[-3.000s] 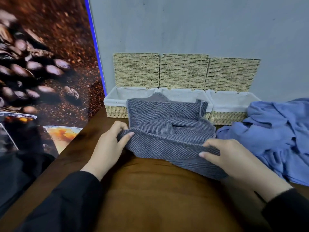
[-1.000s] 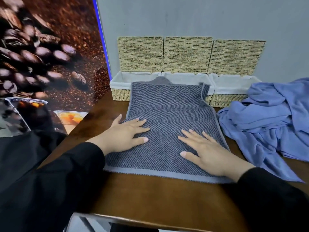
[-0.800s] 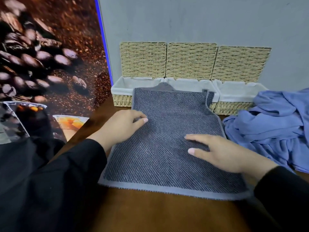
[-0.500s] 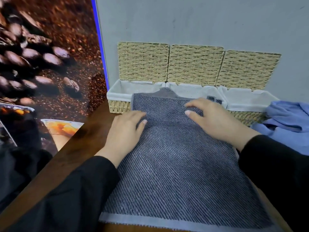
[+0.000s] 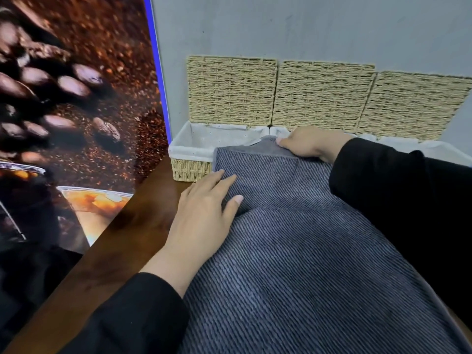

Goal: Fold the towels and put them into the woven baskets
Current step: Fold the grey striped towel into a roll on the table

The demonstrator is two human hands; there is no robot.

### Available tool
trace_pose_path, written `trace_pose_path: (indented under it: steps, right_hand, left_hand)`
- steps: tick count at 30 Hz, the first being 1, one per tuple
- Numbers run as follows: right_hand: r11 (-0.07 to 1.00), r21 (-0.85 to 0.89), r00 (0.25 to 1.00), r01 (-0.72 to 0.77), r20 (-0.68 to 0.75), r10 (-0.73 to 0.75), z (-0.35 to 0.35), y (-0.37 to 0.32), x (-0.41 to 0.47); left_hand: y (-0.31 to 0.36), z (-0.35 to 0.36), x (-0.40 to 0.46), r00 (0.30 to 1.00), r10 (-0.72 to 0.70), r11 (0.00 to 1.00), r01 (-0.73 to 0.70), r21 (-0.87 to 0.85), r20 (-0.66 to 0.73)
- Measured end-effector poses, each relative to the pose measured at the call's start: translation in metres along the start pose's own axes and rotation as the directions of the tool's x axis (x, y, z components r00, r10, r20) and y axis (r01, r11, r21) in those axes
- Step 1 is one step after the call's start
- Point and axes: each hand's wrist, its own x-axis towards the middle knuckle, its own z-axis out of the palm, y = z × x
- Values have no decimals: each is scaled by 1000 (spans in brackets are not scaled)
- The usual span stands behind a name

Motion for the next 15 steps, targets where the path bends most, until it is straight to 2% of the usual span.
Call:
trace_pose_path:
  steps: [2,4,6,8,10,12,15]
  right_hand:
    - [992,126,1000,-6,-24,9,0,6,9]
    - [973,213,986,92,-158,-59,-4,7,8]
    - [946,207,922,249,-350,-166,-9,6,-7]
    - [905,149,836,397,-467,-289,-15,1,-38]
    - [865,67,791,498,-443,-422,-14,-3,-74]
    - [837,13,781,546,-368,-504,-4,-2,-110]
    - [772,-46,735,633,-275,-619,18,-1,-155]
  left_hand:
    - [1,-1,0,1000,1,1000,-1,-12,-19]
    - [1,-3,0,999,1,1000,-2,-20,-54]
    - [2,-7,0,993,0,999,-5,-40,-116]
    - [5,-12,-1,978,12,997,-28,-73,-210]
    - [10,-17,-1,955,37,996,-61,-72,-295]
    - [16,-22,-1,942,89,994,-105,-31,-324]
    - [21,-22,-3,949,202,979,-185,91,-244]
